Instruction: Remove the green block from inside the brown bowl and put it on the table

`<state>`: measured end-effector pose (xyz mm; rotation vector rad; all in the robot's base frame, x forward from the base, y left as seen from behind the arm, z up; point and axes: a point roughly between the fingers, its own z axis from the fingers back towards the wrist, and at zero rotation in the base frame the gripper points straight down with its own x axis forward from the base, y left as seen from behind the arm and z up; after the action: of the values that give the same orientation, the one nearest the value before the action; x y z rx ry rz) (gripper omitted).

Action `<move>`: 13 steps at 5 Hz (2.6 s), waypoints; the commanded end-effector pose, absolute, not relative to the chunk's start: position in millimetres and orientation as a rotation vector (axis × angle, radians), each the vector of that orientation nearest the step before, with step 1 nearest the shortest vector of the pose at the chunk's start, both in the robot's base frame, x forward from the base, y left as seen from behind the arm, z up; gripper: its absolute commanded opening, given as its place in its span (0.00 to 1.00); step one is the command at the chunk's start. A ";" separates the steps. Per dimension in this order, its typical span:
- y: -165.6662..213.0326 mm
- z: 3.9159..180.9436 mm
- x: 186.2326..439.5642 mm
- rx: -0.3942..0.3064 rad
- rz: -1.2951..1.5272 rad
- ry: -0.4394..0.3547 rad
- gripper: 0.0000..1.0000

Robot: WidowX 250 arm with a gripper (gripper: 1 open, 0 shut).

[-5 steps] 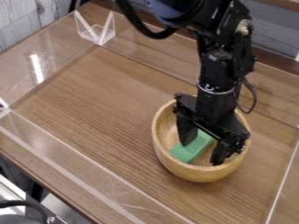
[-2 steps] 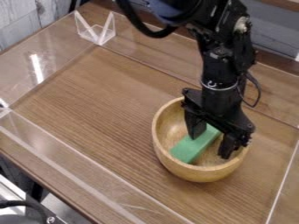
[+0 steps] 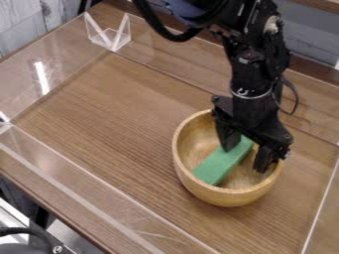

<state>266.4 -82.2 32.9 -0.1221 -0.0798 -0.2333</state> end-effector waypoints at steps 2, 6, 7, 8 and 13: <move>-70.6 -14.5 246.8 -0.119 -0.215 0.048 1.00; -62.7 -37.3 241.6 -0.127 -0.187 0.092 1.00; -60.6 -41.5 239.8 -0.128 -0.180 0.105 1.00; -58.5 -44.3 237.8 -0.131 -0.173 0.117 0.00; -41.2 -0.6 218.2 -0.168 -0.152 0.161 0.00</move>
<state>267.0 -48.6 27.1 -0.1699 -0.0290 -0.1444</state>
